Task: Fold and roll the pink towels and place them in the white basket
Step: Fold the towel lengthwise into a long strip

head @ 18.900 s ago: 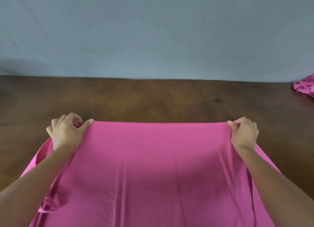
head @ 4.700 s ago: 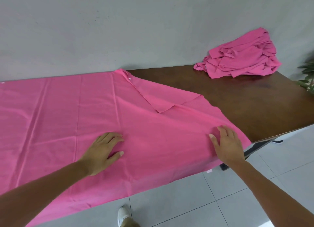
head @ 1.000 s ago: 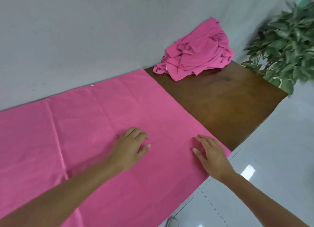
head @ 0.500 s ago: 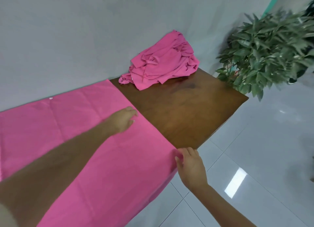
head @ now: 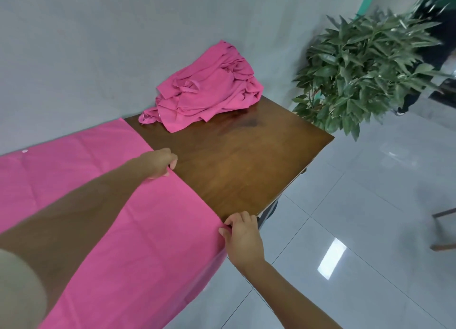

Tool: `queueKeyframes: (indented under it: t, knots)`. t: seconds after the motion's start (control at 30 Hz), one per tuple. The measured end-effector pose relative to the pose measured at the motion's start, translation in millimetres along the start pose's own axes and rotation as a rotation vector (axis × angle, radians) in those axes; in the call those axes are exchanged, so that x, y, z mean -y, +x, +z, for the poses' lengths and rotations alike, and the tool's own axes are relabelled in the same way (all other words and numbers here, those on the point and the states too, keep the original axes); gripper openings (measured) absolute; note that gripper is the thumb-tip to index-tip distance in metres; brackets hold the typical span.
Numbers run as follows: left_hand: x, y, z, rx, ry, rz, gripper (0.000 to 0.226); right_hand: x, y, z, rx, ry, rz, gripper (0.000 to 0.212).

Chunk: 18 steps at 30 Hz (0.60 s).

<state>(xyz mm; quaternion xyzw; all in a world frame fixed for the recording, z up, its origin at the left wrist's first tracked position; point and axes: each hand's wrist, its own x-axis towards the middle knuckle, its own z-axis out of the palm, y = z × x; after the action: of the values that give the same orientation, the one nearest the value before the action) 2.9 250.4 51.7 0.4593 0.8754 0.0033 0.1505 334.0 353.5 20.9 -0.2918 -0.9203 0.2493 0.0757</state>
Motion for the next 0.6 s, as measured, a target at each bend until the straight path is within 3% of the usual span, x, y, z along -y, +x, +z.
queueKeyframes:
  t: [0.33,0.5,0.6]
  knots:
    - [-1,-11,-5,0.02,0.01,-0.018,0.03,-3,4,5,0.028,-0.019,-0.04,0.017]
    - [5,-27,-8,-0.003,-0.002,-0.017,0.016,-1,0,5,0.041,-0.021,-0.059,0.014]
    - [8,-38,-12,-0.042,-0.039,-0.004,0.012,2,-2,0,0.047,0.111,0.011,0.016]
